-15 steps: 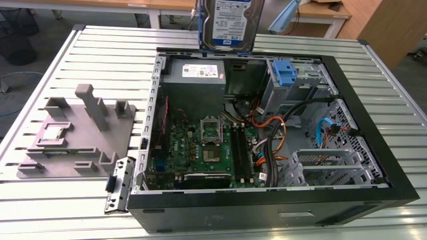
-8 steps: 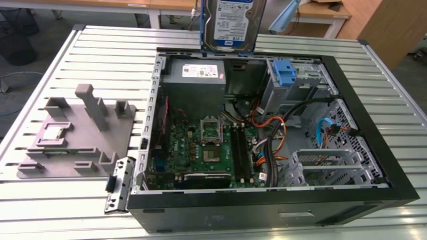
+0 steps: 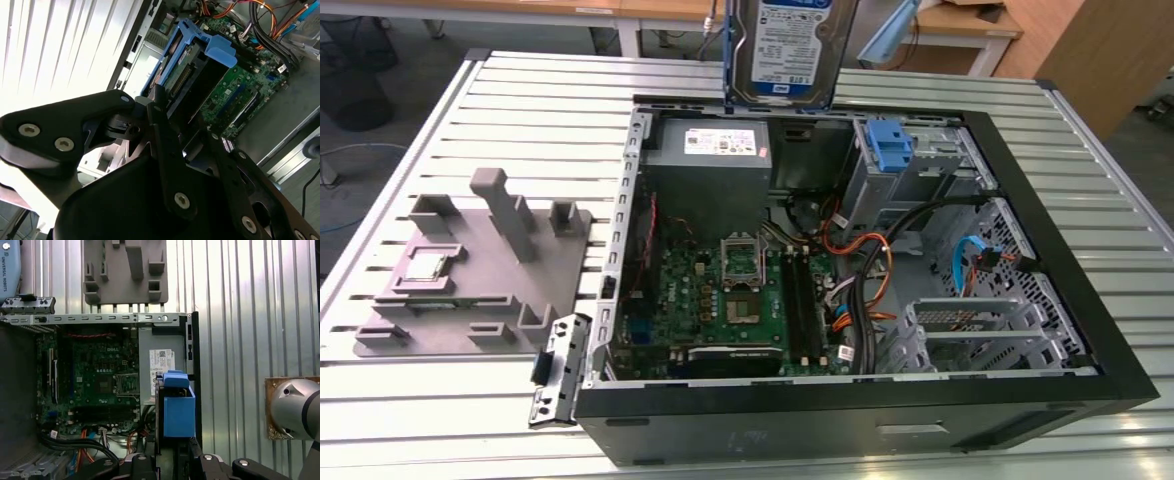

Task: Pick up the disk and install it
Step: 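Pick up the disk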

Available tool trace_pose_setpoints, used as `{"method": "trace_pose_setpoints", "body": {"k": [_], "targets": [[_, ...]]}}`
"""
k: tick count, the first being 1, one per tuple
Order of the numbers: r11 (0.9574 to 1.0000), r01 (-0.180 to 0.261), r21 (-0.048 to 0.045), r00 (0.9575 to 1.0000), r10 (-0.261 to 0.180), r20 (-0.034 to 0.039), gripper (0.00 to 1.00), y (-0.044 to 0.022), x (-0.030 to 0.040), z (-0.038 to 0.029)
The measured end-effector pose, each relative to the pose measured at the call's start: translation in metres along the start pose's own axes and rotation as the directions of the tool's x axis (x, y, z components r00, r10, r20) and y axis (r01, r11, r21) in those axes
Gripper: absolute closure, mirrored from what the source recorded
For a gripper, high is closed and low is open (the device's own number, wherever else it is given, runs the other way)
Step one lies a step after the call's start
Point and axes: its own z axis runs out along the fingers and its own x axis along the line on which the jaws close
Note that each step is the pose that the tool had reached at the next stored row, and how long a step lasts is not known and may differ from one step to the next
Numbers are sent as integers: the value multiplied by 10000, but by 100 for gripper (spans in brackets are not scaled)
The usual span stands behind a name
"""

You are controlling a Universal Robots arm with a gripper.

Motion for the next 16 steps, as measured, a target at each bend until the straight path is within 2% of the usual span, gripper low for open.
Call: {"method": "trace_pose_setpoints", "body": {"k": [16], "targets": [[10000, 0, 0, 10000, 0, 0, 65, -55, 52, -3]]}}
